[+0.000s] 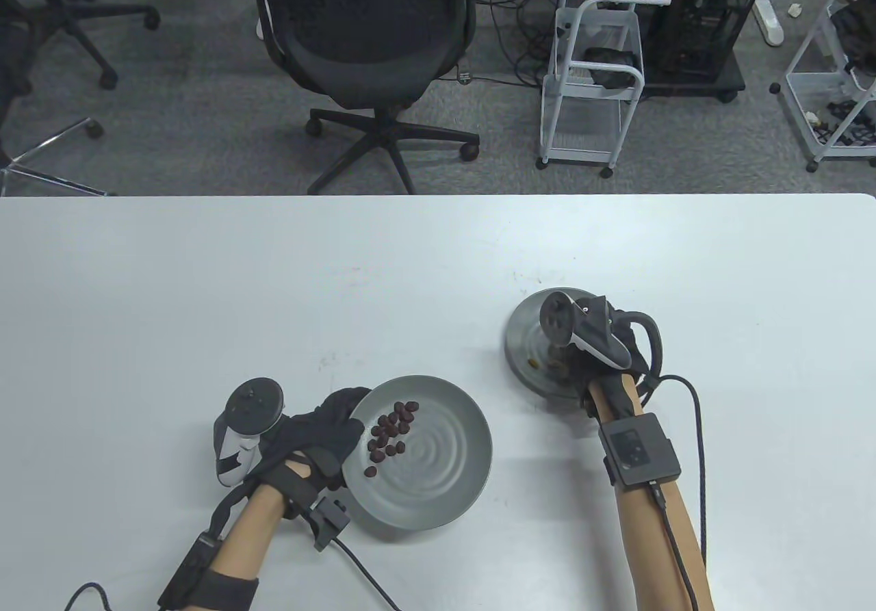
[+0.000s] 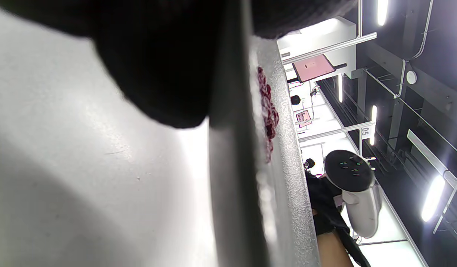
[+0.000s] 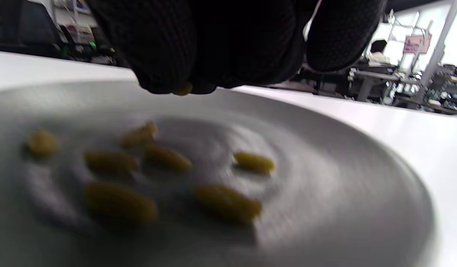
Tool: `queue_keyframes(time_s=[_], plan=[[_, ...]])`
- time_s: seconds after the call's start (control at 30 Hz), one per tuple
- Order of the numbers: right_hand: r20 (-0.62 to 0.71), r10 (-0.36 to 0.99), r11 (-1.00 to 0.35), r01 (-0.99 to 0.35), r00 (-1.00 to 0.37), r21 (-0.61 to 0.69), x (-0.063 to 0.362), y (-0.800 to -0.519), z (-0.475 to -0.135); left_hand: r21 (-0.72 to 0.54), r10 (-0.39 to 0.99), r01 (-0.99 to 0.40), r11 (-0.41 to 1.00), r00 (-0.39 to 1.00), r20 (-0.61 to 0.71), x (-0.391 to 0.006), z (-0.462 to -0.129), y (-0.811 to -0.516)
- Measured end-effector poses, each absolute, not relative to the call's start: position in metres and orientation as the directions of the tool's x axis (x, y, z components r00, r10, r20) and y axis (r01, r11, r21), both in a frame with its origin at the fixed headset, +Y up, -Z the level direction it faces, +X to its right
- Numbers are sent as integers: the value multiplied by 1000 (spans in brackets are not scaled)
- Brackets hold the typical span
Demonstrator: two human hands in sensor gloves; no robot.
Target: Pick raisins with hand pinch into plate
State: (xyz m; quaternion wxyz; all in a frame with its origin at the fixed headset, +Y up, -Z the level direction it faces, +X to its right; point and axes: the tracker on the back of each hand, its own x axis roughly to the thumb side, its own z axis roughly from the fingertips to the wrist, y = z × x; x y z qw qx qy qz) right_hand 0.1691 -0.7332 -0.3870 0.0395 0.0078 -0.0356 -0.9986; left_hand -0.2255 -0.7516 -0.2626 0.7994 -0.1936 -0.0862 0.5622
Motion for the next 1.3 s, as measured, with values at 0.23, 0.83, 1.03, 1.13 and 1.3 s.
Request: queue_keyframes(time_s=[0.23, 0.83, 1.03, 1.13, 1.3], plan=[[-30, -82, -992, 79, -996, 93, 173, -736, -388, -403, 932, -867, 293, 353, -83, -226, -263, -752], [138, 138, -976, -159, -981, -151, 152, -657, -231, -337, 929, -889, 311, 359, -87, -221, -259, -754], [198, 160, -969, -192, -967, -153, 134, -666, -184, -314, 930, -901, 299, 349, -116, -220, -257, -756], [257, 175, -967, -215, -950, -138, 130, -674, -174, -291, 927, -908, 302, 351, -131, -220, -257, -757], [261, 177, -962, -223, -949, -159, 132, -685, -172, -217, 925, -938, 271, 317, -212, -222, -268, -761]])
